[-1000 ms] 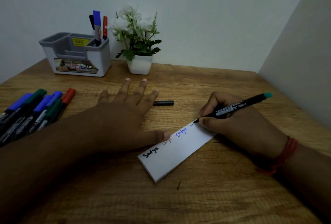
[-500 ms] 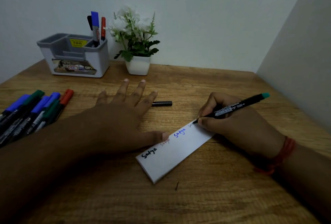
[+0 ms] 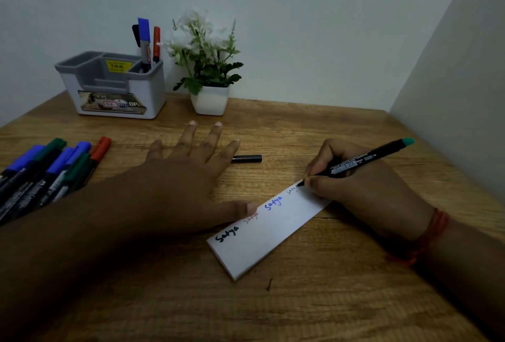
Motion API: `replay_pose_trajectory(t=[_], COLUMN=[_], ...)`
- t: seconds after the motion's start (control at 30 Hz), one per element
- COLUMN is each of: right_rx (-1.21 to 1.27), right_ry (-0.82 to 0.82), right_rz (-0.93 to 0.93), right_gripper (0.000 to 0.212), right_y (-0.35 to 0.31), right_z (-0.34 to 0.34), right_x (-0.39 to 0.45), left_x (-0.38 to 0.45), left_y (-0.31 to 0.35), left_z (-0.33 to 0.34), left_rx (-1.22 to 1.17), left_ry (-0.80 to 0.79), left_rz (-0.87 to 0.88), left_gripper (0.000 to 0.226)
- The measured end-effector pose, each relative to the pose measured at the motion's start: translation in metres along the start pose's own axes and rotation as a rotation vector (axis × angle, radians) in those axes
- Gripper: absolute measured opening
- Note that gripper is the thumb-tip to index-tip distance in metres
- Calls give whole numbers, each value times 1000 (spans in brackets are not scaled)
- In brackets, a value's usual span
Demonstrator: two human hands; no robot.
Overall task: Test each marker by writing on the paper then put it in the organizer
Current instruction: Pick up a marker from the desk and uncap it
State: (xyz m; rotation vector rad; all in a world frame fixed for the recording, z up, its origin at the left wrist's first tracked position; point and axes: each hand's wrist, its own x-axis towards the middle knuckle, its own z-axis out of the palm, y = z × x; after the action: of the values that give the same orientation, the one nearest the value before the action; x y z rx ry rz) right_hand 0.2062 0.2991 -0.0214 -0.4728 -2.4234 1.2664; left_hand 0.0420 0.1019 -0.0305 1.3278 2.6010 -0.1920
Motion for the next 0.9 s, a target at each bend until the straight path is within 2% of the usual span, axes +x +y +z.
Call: replay_pose_trajectory(t=[0.5,0.77,0.9], right_rx=[-24,215,293], right_ry=[8,137,210], right_rz=[11,-19,-87], right_gripper=[12,8,11], right_y=[1,1,-2], right_z=[1,-3,-5], right_x=[2,4,7], left_x=[0,1,5], left_y=[1,-1,-1], left_z=[1,3,2], left_rx=[10,4,-52], left_ry=[-1,37,141], left_rz=[2,34,54], left_gripper=[109,102,90])
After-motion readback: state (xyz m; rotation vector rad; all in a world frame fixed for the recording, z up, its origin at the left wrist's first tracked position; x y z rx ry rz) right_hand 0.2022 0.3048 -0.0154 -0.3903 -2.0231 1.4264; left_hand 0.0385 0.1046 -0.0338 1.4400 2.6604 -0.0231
